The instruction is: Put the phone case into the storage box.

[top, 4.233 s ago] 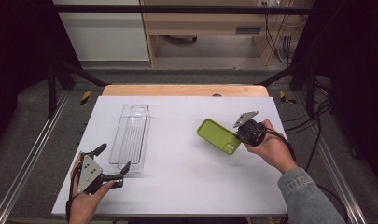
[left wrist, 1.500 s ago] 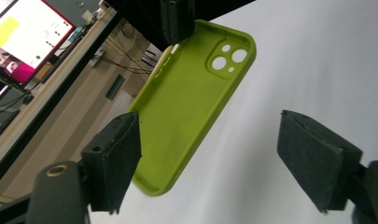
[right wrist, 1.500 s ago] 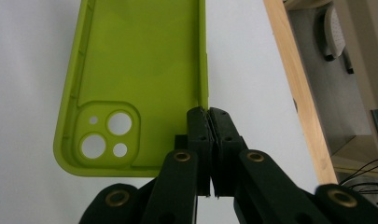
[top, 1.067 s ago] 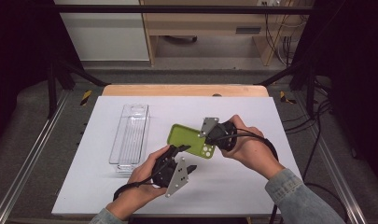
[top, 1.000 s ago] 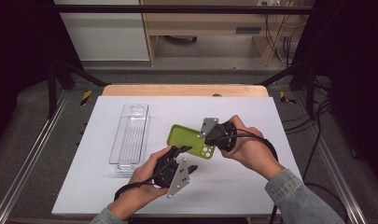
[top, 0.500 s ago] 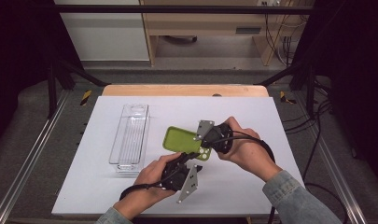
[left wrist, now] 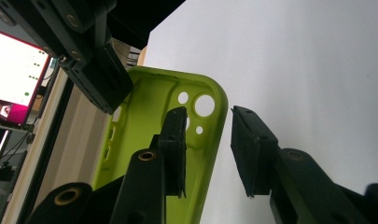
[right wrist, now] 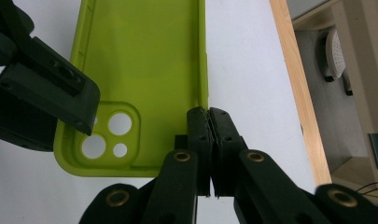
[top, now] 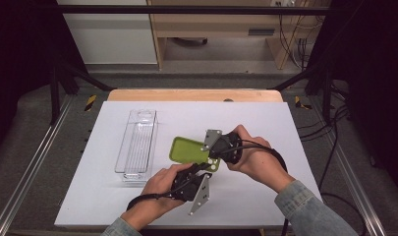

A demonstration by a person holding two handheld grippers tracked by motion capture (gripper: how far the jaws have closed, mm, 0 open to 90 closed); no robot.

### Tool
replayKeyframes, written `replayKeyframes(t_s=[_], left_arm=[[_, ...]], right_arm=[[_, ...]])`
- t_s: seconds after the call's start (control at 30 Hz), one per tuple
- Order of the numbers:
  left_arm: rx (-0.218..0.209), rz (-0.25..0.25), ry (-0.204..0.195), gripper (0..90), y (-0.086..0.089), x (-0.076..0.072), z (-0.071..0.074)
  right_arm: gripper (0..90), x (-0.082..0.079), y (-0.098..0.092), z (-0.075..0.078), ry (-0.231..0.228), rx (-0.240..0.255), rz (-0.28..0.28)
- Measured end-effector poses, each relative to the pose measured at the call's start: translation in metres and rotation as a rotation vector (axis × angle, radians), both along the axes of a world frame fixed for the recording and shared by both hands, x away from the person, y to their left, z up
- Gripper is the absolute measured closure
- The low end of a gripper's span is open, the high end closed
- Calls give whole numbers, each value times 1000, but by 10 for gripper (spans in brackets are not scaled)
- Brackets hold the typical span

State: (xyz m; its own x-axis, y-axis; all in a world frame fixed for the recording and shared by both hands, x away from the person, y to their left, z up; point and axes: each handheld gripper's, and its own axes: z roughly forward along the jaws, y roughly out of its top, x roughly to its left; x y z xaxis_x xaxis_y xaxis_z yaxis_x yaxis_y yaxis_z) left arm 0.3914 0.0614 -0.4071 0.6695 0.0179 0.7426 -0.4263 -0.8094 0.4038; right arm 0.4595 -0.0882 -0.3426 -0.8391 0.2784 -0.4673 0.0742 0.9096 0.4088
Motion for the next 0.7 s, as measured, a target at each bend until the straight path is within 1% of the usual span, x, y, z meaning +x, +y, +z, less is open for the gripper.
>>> replayKeyframes(t_s=[0.03, 0.07, 0.1, 0.13, 0.2, 0.23, 0.37, 0.4, 0.43, 0.47, 0.57, 0.7], left_arm=[[-4, -4, 4, 663, -1, 0, -2], [20, -7, -5, 672, 0, 0, -2], [14, -6, -4, 682, -1, 0, -3], [34, -6, -10, 688, -1, -1, -3], [34, -8, -14, 701, -2, -2, -3], [24, -8, -14, 709, -2, -2, -4], [49, -16, -43, 742, -3, -4, -3], [43, -18, -43, 748, -3, -5, -4], [60, -21, -54, 754, -3, -5, -3], [53, -25, -55, 764, -4, -6, -4], [72, -32, -67, 804, -4, -8, -4], [78, -32, -82, 827, -6, -11, -5]], right_arm=[[885, 0, 0, 0, -1, -2, 3], [885, 0, 1, 0, -1, -2, 4], [886, 0, 1, 0, -1, -3, 3], [885, -1, 1, 0, 0, -1, 6], [885, -1, 2, 0, 0, -7, 11], [885, -1, 3, 0, 0, -6, 13], [885, -3, 4, 0, 0, -7, 20], [885, -3, 5, 0, -1, -7, 22], [885, -3, 5, 0, 0, -6, 26], [885, -3, 5, 0, 1, -3, 26], [884, -3, 5, 1, 0, -1, 30], [884, -3, 5, 2, 2, 2, 35]])
